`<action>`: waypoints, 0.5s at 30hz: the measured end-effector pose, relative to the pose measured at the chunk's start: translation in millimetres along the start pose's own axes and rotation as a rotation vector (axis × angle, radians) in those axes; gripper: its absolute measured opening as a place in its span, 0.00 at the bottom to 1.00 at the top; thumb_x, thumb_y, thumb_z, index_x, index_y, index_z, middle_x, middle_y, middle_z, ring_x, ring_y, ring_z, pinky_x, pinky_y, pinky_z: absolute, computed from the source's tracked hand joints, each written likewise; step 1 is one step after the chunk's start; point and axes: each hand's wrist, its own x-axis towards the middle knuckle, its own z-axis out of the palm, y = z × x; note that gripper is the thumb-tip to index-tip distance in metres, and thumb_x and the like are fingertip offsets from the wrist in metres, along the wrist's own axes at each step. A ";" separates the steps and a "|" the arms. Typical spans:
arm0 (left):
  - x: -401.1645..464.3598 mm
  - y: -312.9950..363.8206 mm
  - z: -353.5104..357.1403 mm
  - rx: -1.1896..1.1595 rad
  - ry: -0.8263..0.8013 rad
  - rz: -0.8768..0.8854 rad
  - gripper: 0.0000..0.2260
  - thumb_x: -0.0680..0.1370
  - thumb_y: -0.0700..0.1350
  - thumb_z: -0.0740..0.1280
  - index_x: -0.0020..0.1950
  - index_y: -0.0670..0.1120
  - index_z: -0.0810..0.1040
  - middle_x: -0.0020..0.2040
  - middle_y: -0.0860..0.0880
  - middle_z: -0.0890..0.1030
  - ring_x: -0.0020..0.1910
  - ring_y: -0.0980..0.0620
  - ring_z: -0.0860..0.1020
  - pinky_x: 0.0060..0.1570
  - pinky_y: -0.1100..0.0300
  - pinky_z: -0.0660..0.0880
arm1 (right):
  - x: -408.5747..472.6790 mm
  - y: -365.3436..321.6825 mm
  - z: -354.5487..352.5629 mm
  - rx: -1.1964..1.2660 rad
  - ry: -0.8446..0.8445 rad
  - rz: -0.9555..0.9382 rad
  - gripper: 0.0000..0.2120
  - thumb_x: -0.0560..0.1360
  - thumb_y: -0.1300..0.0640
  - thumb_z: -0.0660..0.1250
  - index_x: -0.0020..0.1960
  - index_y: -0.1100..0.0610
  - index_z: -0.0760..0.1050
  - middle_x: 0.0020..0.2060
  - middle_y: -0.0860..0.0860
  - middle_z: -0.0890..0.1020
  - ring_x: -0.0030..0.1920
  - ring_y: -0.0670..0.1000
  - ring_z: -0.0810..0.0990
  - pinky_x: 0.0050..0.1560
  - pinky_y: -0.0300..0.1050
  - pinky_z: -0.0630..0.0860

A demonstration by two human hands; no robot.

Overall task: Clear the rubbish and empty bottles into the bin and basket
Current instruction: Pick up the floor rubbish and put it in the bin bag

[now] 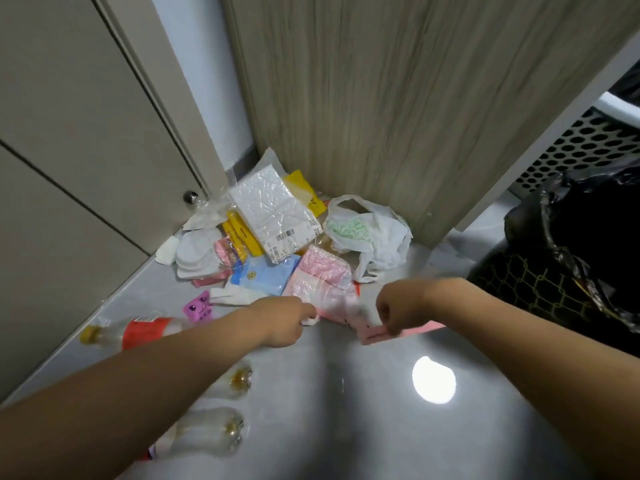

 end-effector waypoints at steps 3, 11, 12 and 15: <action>10.6 18.7 16.3 0.161 -0.039 0.016 0.21 0.78 0.46 0.58 0.72 0.55 0.63 0.67 0.46 0.66 0.61 0.42 0.73 0.52 0.51 0.72 | 1.2 12.2 19.5 -0.004 -0.023 0.016 0.11 0.76 0.51 0.64 0.40 0.57 0.76 0.39 0.52 0.76 0.40 0.52 0.71 0.30 0.37 0.62; 23.1 26.2 19.0 0.241 -0.019 -0.069 0.10 0.78 0.40 0.59 0.58 0.43 0.74 0.61 0.42 0.68 0.49 0.41 0.78 0.42 0.53 0.68 | 7.6 21.3 29.4 0.121 0.079 -0.028 0.24 0.74 0.35 0.61 0.33 0.55 0.68 0.36 0.52 0.73 0.39 0.55 0.69 0.30 0.39 0.62; 22.0 26.2 15.2 0.223 -0.013 -0.066 0.09 0.79 0.41 0.58 0.56 0.43 0.76 0.59 0.42 0.71 0.48 0.41 0.78 0.42 0.53 0.69 | 6.3 19.3 27.6 0.133 0.088 -0.037 0.25 0.74 0.34 0.60 0.33 0.55 0.69 0.37 0.53 0.73 0.39 0.55 0.69 0.30 0.39 0.62; 14.6 25.5 -1.4 0.014 0.006 -0.110 0.09 0.78 0.47 0.60 0.43 0.45 0.78 0.49 0.44 0.80 0.47 0.44 0.78 0.46 0.54 0.75 | 2.5 13.9 21.3 0.156 0.106 -0.042 0.28 0.73 0.32 0.59 0.37 0.58 0.74 0.39 0.55 0.75 0.39 0.55 0.68 0.32 0.40 0.63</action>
